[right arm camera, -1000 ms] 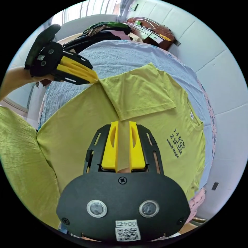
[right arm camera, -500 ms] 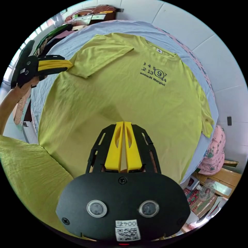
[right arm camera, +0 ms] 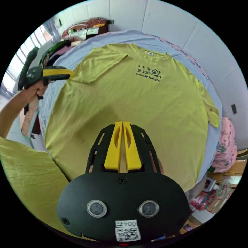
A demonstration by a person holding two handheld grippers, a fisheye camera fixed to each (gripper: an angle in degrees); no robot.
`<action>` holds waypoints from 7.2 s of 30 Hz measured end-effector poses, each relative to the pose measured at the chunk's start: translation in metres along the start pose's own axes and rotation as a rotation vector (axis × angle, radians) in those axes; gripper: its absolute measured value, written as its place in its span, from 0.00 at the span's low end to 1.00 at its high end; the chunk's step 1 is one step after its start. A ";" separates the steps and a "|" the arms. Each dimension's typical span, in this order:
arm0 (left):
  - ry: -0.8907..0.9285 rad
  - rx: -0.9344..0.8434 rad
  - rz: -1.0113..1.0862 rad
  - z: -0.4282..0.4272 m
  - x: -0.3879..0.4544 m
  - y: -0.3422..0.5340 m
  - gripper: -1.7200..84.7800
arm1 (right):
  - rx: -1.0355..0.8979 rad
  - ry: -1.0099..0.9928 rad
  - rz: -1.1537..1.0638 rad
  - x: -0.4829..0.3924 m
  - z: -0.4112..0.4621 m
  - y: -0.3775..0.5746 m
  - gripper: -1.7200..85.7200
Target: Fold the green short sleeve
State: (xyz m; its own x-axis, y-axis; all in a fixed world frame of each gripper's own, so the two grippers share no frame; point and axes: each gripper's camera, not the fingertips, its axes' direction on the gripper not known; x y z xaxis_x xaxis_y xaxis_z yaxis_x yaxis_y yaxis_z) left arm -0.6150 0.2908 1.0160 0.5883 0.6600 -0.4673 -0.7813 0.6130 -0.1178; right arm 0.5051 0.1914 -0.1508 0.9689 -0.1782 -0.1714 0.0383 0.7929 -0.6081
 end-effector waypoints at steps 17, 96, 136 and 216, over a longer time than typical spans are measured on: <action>-0.020 0.200 -0.326 -0.131 0.293 -0.068 0.09 | 0.348 -0.350 -0.013 0.279 -0.198 0.128 0.12; -0.035 0.161 -0.277 0.182 0.858 -0.735 0.03 | -0.046 -0.894 0.285 1.090 -0.279 -0.443 0.02; 0.576 0.461 -1.494 0.279 0.613 -0.375 0.04 | -0.144 -0.567 -0.529 0.665 -0.192 -0.646 0.10; 0.114 -0.054 -0.823 0.222 0.588 -0.693 0.04 | 0.065 -0.323 -0.728 0.702 -0.204 -0.289 0.07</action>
State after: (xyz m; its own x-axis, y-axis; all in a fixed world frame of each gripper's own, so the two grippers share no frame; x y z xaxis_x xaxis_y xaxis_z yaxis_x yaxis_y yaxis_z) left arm 0.3190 0.3504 1.0174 0.9533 -0.0402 -0.2993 -0.1212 0.8568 -0.5012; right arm 1.1242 -0.2819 -0.2530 0.7173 -0.4950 0.4904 0.6934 0.5764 -0.4324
